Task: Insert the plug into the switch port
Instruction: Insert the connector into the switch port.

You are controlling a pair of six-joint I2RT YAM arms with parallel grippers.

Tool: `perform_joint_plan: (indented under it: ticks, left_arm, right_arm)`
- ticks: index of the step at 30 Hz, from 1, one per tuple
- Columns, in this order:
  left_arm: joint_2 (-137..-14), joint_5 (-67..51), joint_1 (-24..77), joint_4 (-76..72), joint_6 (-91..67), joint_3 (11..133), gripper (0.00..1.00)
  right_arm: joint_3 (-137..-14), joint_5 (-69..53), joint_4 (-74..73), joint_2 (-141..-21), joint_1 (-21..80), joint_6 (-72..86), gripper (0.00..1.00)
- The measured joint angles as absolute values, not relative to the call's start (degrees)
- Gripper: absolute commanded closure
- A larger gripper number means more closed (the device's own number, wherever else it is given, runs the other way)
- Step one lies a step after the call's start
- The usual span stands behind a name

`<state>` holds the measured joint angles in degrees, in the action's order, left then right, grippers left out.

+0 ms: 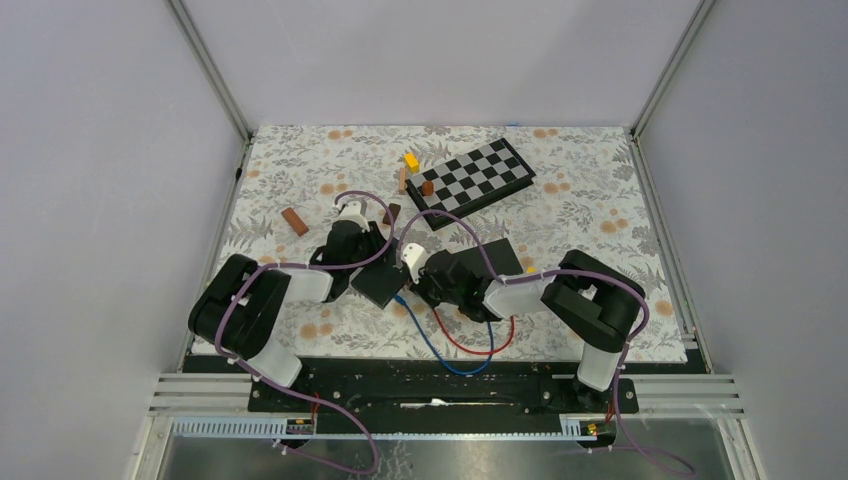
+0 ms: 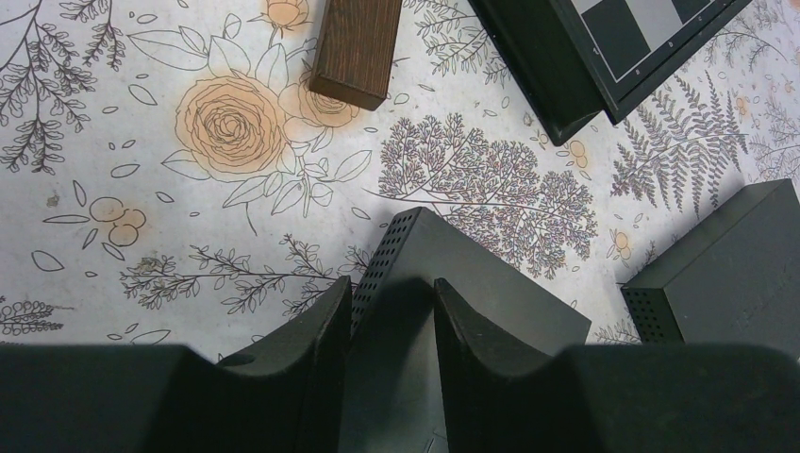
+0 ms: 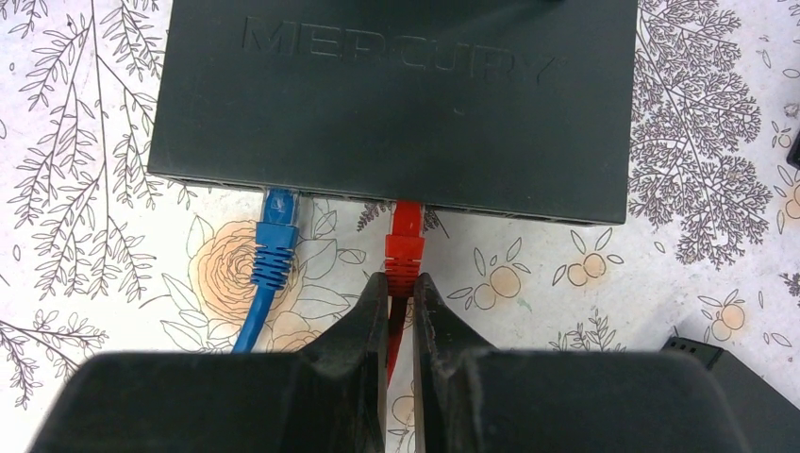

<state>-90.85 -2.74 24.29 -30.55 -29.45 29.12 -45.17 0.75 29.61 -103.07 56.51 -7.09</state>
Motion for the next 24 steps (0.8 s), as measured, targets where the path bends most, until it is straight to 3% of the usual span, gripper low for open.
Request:
perform_joint_plan:
  ticks: [10,24]
  left_arm:
    - [-90.85,-2.72,24.38,-30.17,-29.36,29.34,0.61]
    - [-93.12,-4.32,27.00,-23.53,-32.34,34.48,0.41]
  right_arm:
    - [-44.95,1.19,30.37,-103.88,56.51,-6.22,0.97]
    - [-38.48,5.19,41.58,-102.96,56.73,-2.74,0.66]
